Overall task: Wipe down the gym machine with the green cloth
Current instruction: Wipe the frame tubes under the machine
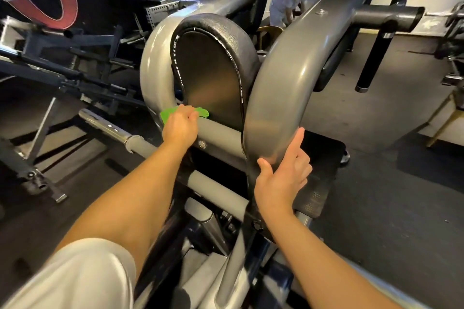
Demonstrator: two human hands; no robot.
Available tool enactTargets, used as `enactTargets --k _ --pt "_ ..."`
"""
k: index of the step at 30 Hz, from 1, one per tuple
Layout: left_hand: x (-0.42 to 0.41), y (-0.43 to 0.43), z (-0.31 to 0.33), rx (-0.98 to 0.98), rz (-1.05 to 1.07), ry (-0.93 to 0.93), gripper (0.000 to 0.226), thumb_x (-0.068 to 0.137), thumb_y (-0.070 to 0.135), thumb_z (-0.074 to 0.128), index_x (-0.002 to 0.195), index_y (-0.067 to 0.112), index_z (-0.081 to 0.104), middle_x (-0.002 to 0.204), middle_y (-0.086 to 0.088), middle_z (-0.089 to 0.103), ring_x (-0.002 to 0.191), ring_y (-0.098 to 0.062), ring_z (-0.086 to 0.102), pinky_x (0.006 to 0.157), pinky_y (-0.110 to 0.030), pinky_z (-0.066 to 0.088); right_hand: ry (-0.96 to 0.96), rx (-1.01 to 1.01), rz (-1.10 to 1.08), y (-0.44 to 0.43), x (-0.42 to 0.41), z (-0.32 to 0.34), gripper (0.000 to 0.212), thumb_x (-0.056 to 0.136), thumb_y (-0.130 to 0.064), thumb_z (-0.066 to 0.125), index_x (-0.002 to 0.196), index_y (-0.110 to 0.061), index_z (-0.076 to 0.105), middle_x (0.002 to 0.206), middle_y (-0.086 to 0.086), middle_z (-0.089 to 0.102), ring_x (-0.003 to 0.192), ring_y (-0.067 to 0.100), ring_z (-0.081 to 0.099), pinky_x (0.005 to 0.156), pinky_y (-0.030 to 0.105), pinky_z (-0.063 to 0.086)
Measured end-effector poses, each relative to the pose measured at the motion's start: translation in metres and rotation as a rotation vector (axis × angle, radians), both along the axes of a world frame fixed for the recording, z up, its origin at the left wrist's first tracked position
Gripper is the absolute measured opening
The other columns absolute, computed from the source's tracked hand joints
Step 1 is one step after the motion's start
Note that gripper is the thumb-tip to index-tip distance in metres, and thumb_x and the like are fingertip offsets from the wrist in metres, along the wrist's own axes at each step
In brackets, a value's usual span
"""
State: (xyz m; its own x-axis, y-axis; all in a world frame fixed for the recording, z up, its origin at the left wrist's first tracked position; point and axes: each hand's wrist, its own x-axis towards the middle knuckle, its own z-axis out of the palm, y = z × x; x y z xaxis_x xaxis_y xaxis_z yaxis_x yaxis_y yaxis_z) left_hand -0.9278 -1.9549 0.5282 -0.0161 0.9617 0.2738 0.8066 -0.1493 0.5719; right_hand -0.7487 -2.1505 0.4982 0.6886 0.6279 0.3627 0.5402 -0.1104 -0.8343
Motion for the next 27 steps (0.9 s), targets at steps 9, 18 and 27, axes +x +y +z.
enactTargets --k 9,18,27 --pt "0.025 -0.024 0.001 0.027 0.105 -0.034 0.030 0.103 0.030 0.047 0.119 0.030 0.073 0.129 0.002 0.066 0.120 -0.028 0.059 0.104 -0.039 0.044 0.048 -0.024 0.034 -0.002 0.004 0.006 0.110 0.087 -0.015 0.079 0.161 -0.037 0.001 0.143 0.006 0.039 0.125 0.022 0.034 0.110 0.050 0.029" --pt "0.061 -0.086 -0.029 0.175 -0.089 -0.167 0.034 0.104 0.024 0.051 0.134 0.024 0.068 0.148 0.008 0.057 0.146 -0.010 0.039 0.119 -0.031 0.031 0.056 0.000 0.014 0.001 0.001 0.004 0.111 0.086 -0.011 0.078 0.161 -0.037 0.001 0.141 0.005 0.039 0.121 0.020 0.033 0.107 0.044 0.027" --pt "0.004 -0.013 -0.007 0.079 0.055 -0.157 0.033 0.097 0.024 0.047 0.113 0.035 0.074 0.124 0.007 0.066 0.117 -0.022 0.061 0.106 -0.037 0.045 0.068 -0.008 0.017 0.000 0.000 0.006 0.109 0.087 -0.012 0.079 0.162 -0.035 0.002 0.140 0.005 0.040 0.119 0.017 0.031 0.109 0.048 0.028"
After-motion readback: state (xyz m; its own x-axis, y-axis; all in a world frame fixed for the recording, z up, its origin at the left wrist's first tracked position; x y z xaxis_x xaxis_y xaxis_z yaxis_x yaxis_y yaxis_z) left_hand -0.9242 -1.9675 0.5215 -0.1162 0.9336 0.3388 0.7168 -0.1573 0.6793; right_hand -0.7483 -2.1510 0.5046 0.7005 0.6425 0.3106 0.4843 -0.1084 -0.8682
